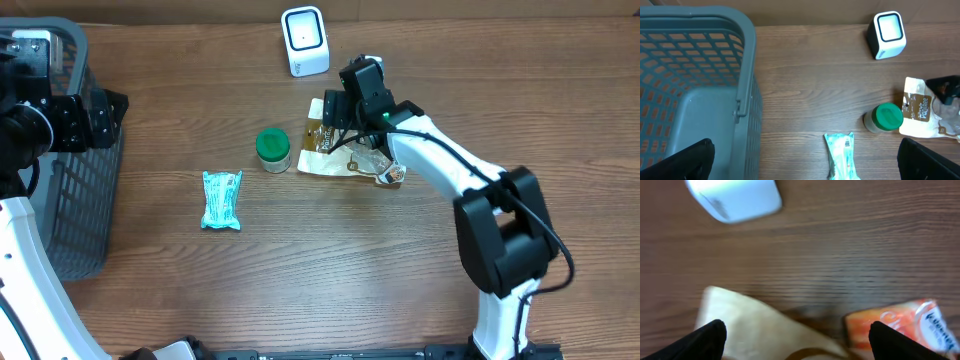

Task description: Scan the item barcode

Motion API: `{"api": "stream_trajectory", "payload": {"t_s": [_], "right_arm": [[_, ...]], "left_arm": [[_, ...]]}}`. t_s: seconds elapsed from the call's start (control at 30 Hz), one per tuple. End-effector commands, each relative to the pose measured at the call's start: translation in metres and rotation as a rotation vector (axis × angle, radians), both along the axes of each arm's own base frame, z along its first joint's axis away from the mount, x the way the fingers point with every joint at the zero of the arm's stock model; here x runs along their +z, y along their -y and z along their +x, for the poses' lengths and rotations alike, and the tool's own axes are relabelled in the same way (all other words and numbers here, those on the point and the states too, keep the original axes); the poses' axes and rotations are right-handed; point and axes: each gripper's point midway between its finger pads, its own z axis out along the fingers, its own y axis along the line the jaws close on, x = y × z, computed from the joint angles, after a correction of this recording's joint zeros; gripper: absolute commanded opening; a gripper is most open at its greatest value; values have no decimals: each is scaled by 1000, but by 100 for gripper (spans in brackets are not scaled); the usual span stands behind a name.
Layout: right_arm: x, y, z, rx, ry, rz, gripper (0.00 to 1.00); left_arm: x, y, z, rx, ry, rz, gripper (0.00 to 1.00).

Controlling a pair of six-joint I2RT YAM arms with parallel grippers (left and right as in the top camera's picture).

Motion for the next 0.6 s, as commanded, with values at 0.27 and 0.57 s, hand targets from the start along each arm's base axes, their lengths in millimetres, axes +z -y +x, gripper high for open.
{"api": "stream_trajectory", "payload": {"t_s": [0.27,0.57], "right_arm": [[-31,-11,-46,266,-209,-30,93],[-48,-7,-96,411,-407,-46,93]], "left_arm": [[-2,2,1,-24,-2,-1,100],[-2,2,1,-24,-2,-1,100]]}}
